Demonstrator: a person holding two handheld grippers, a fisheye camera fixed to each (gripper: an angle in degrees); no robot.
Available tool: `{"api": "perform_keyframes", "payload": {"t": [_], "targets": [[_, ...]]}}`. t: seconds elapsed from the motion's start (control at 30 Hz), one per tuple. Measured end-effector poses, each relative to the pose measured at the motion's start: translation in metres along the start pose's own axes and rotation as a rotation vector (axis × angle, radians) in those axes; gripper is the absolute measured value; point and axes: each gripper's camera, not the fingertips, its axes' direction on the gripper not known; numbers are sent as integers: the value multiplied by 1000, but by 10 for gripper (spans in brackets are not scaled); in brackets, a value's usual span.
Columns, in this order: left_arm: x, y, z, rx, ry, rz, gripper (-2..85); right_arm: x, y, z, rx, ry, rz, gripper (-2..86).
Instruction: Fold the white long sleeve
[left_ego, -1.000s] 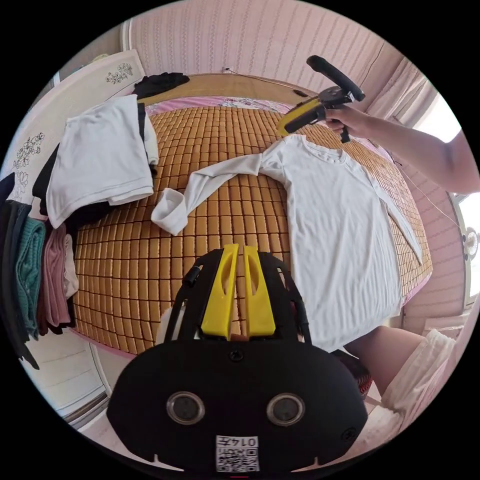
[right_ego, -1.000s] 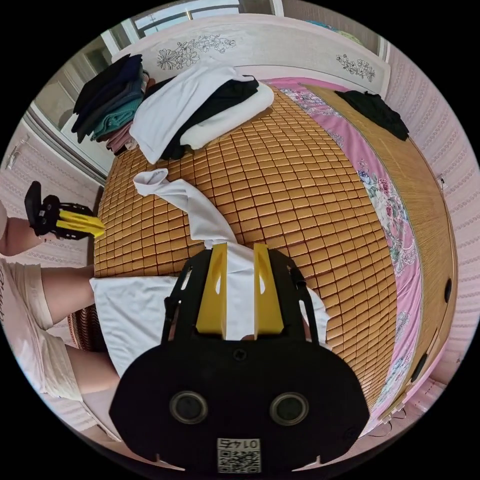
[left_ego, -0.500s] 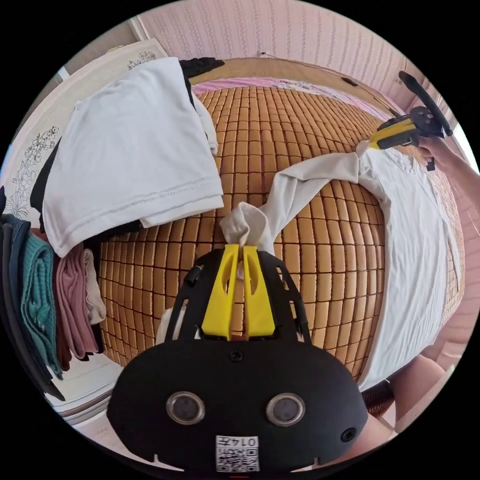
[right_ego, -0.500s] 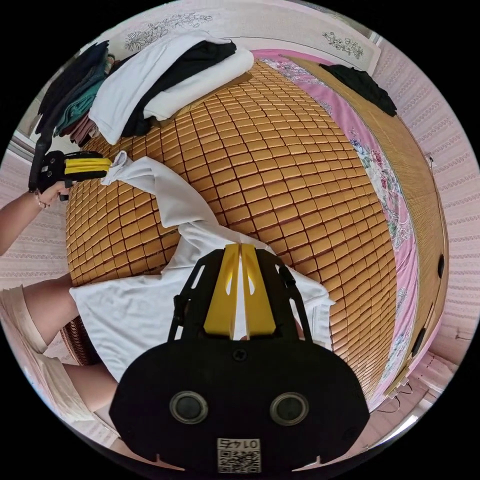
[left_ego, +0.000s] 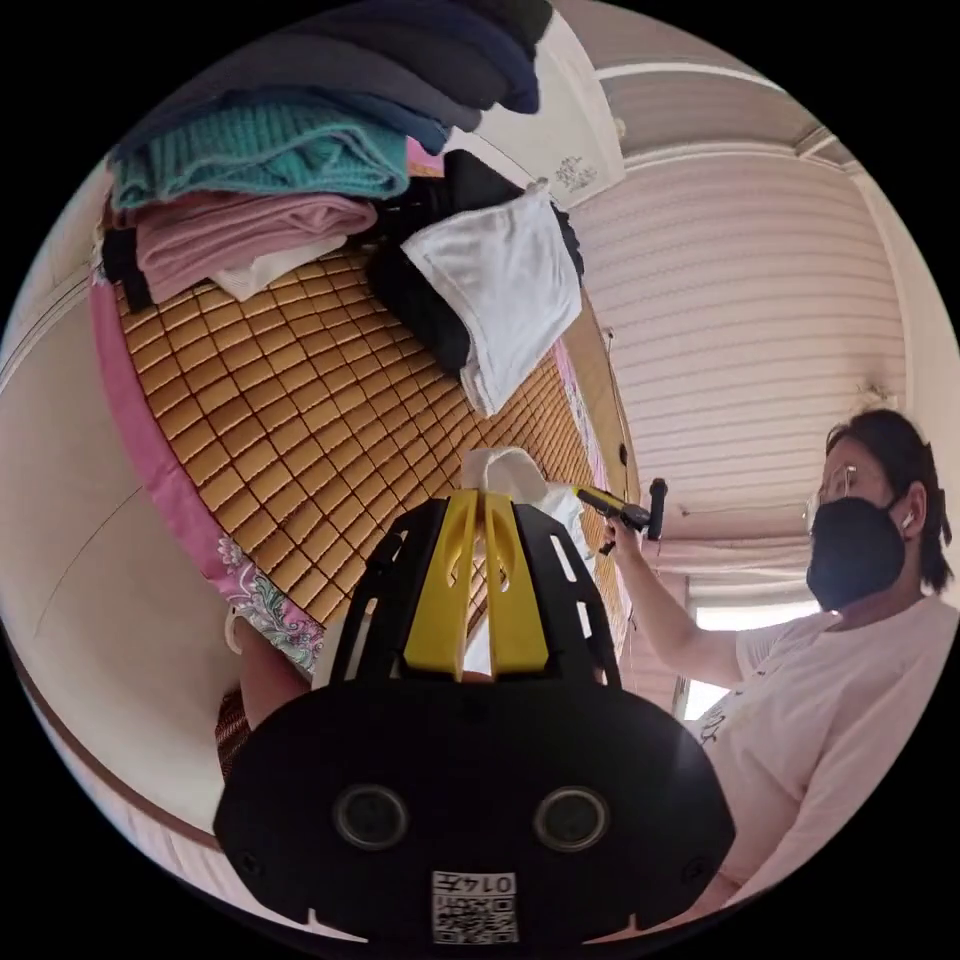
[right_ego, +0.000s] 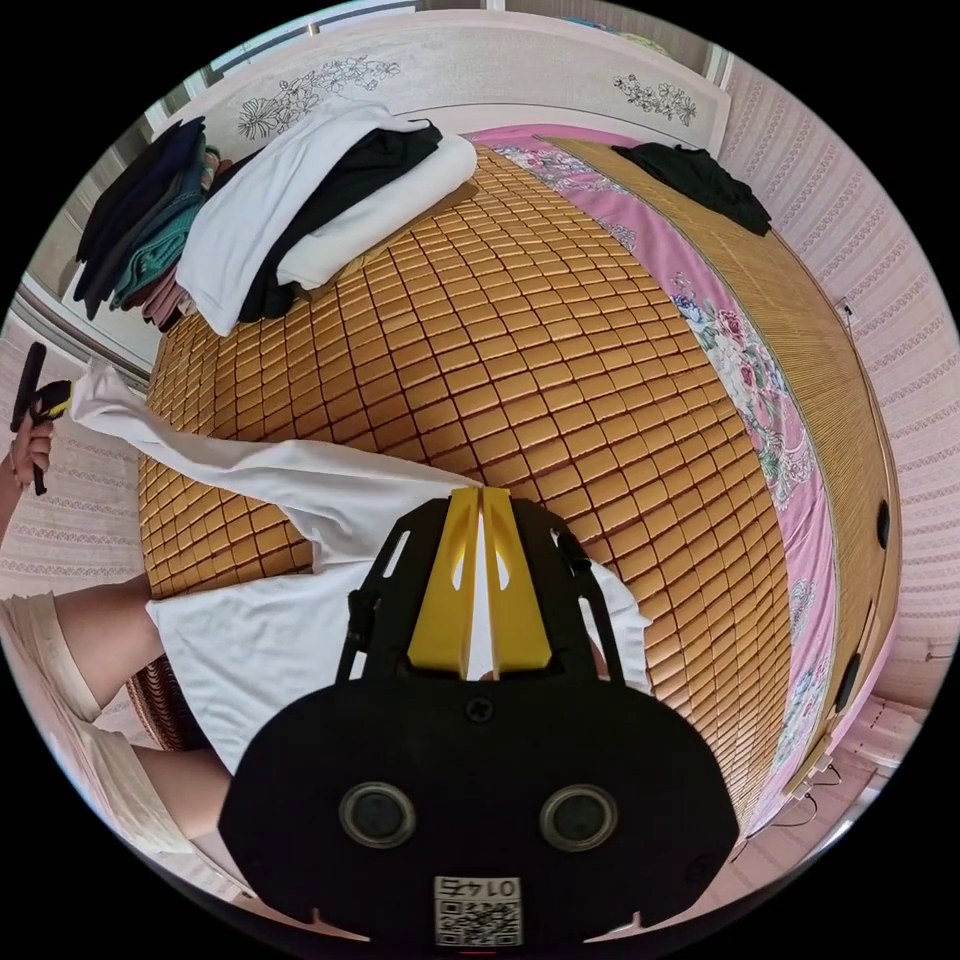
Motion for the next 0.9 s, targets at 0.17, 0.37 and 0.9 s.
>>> {"api": "perform_keyframes", "payload": {"t": [0.17, 0.37, 0.9], "targets": [[-32, -28, 11, 27, -255, -1, -7, -2, -17, 25, -48, 12, 38, -9], [-24, -41, 10, 72, -409, 100, -7, -9, -30, 35, -75, 38, 36, -9], [-5, -60, 58, -245, -438, 312, -8, -21, -35, 35, -75, 54, 28, -9]]}}
